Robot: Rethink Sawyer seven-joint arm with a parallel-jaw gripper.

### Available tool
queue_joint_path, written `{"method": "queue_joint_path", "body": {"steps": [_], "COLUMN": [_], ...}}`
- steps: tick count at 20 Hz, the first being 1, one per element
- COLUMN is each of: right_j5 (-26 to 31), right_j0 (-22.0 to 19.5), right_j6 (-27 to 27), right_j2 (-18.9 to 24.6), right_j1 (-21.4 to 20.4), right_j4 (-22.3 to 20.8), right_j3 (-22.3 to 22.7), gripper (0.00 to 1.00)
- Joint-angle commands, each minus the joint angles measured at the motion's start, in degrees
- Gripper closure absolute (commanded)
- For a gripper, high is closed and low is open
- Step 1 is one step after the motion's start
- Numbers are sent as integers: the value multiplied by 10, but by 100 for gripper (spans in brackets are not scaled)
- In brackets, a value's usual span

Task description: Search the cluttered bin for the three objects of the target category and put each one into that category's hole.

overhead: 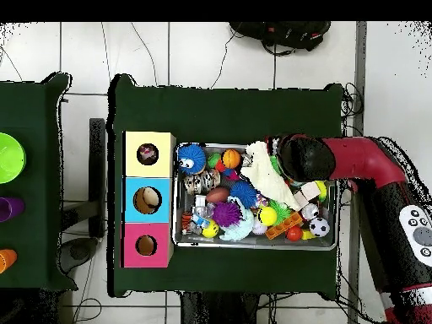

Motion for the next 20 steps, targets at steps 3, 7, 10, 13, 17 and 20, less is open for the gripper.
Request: {"method": "queue_joint_path", "body": {"steps": [3, 7, 10, 13, 17, 20], "right_j5": [-54, -83, -90, -93, -99, -105], "right_j0": [-1, 10, 20, 28, 29, 27], "right_j6": [-65, 41, 69, 93, 99, 87], "right_j2": [-15, -50, -65, -81, -90, -93], "right_j1": [11, -45, -61, -75, -107, -112], "right_j4": [-32, -16, -2, 20, 48, 58], "right_j3": [50, 158, 191, 234, 283, 296], "gripper": [100, 100, 100, 100, 100, 100]}}
